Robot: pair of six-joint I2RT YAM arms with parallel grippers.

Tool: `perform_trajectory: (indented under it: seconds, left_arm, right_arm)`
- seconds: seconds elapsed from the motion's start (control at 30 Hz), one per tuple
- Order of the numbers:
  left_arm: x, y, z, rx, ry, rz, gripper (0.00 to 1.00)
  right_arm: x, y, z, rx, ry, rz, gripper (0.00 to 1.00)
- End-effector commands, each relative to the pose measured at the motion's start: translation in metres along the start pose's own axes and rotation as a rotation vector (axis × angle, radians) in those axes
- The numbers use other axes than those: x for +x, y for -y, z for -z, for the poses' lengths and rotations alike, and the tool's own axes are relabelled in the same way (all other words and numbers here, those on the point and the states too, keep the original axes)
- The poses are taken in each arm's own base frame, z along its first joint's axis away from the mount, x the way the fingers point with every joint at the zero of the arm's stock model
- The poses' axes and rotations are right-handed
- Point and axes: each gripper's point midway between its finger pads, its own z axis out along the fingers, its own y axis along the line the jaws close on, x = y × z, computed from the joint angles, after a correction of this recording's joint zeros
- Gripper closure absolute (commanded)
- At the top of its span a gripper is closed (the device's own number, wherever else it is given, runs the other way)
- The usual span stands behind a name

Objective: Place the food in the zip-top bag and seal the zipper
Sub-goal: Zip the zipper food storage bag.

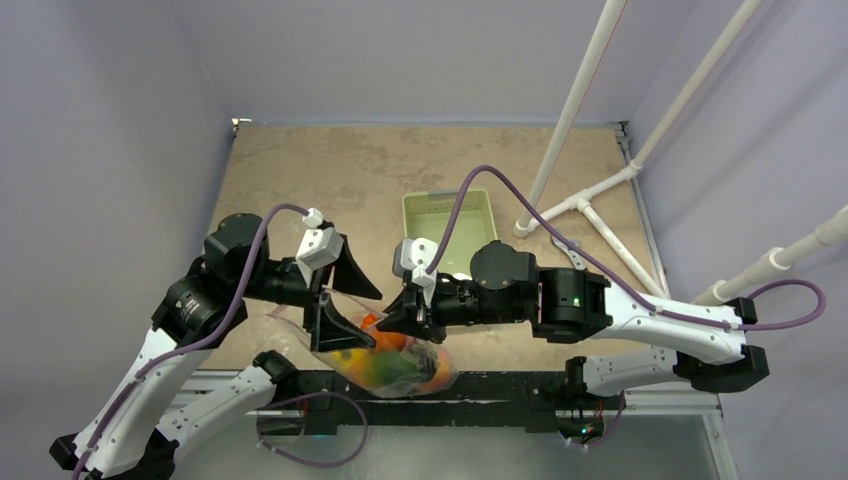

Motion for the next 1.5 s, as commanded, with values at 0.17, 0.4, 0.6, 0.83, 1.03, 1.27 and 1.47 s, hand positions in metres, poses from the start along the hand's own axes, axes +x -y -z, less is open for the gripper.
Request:
perform_trajectory:
  seconds: [0.17,0.4,0.6,0.83,1.03,1.27,1.47]
  left_arm:
    - [-0.005,-0.016,0.000,-0.090,-0.001,-0.004,0.17]
    - [0.000,-0.026,0.003,-0.161,-0.012,-0.004,0.20]
    - [0.003,-0.028,0.003,-0.168,-0.018,-0.005,0.42]
    - [0.000,-0.025,0.005,-0.163,-0.012,-0.060,1.00]
    - [-0.010,-0.019,0.008,-0.159,0.007,-0.088,1.00]
    - [-0.031,-0.012,0.011,-0.167,0.071,-0.116,1.00]
    - [-0.047,-0.004,0.012,-0.159,0.122,-0.123,1.00]
  right_arm:
    - [-0.043,0.006,0.016,0.065,0.106,-0.068,1.00]
    - [-0.050,0.012,0.019,0.115,0.106,-0.122,1.00]
    - [-0.055,0.013,0.019,0.124,0.110,-0.145,1.00]
    - [-0.055,0.016,0.018,0.137,0.110,-0.157,1.00]
    - [-0.055,0.016,0.021,0.128,0.143,-0.142,0.86]
    - [-0.050,0.023,0.027,0.156,0.219,-0.120,0.57]
    - [-0.047,0.020,0.033,0.126,0.303,-0.086,0.46]
